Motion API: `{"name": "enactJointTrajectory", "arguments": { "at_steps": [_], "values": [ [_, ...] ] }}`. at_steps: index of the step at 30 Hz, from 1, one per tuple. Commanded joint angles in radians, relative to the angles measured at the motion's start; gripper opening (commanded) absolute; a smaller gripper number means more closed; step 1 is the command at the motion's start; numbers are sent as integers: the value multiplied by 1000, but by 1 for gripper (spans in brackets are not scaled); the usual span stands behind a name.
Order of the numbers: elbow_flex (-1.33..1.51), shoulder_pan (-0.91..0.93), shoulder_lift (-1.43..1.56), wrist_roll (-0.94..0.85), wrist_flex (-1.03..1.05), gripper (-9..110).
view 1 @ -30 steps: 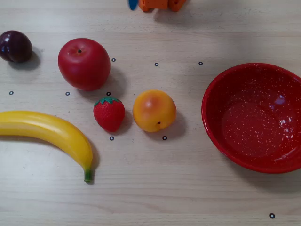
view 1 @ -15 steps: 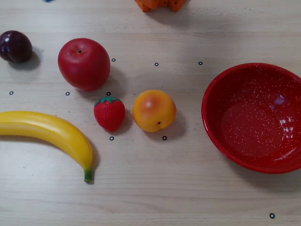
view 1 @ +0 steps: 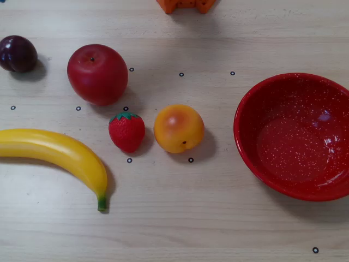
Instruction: Put plum in the red bowl.
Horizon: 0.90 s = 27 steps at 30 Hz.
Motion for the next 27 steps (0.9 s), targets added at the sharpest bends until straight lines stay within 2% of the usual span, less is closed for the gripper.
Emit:
{"name": "enactJointTrajectory", "arguments": {
  "at_steps": [1, 6, 15, 27],
  "values": [
    [-126, -38, 8, 38, 91, 0],
    [-184, -72, -77, 92, 91, 7],
    [-215, -120, -166, 245, 91, 41],
    [-318, -137, -327, 304, 87, 58]
  ]
}}
